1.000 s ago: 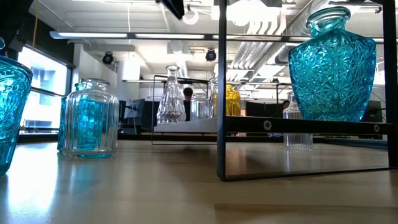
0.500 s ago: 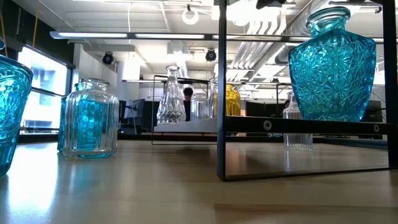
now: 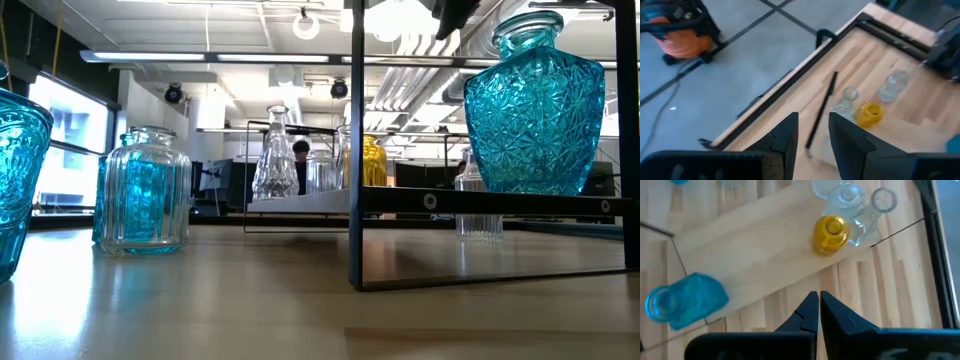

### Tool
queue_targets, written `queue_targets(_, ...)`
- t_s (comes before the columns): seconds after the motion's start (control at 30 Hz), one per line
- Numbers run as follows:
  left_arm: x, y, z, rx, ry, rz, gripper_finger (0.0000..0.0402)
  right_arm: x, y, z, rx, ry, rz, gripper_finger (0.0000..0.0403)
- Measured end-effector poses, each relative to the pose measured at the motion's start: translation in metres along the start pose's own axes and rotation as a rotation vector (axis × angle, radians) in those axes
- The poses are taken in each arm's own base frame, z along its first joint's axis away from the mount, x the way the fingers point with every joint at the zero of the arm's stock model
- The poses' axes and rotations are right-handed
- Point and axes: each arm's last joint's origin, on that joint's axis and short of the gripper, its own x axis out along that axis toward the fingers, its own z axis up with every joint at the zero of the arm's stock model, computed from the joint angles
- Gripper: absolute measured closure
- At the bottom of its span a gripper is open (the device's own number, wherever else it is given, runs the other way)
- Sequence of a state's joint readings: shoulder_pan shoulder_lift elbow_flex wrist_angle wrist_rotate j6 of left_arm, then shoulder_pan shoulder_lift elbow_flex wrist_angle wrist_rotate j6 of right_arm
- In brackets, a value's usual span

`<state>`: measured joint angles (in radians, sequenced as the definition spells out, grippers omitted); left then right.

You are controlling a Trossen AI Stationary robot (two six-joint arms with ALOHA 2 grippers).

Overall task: Sort vases onto shelf
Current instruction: Put the yellow crystal vase on the shelf aligned with the other yellow crystal vase

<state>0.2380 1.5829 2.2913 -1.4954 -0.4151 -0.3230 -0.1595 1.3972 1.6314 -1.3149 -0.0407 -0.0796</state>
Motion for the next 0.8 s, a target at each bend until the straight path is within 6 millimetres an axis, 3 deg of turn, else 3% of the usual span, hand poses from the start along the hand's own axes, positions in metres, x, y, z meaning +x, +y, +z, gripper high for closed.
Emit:
queue_targets(0.27,0.001,0.006,-0.006,0.169,0.067,0.042,0.0300,0.000,0.002,-0.006,0.328,0.072,0.066,0.0333)
queue_targets(0.47,0.003,0.006,-0.006,0.328,0.074,0.042,0.0300,0.000,0.029,-0.008,0.538,0.098,0.018,0.0286)
queue_targets(0.63,0.002,0.015,-0.004,0.400,0.070,0.086,0.0300,-0.003,0.058,-0.018,0.650,0.095,-0.161,0.0281)
queue_targets(0.8,-0.008,0.036,-0.003,0.359,0.048,0.156,0.0300,-0.006,0.088,-0.026,0.800,0.069,-0.176,0.0281)
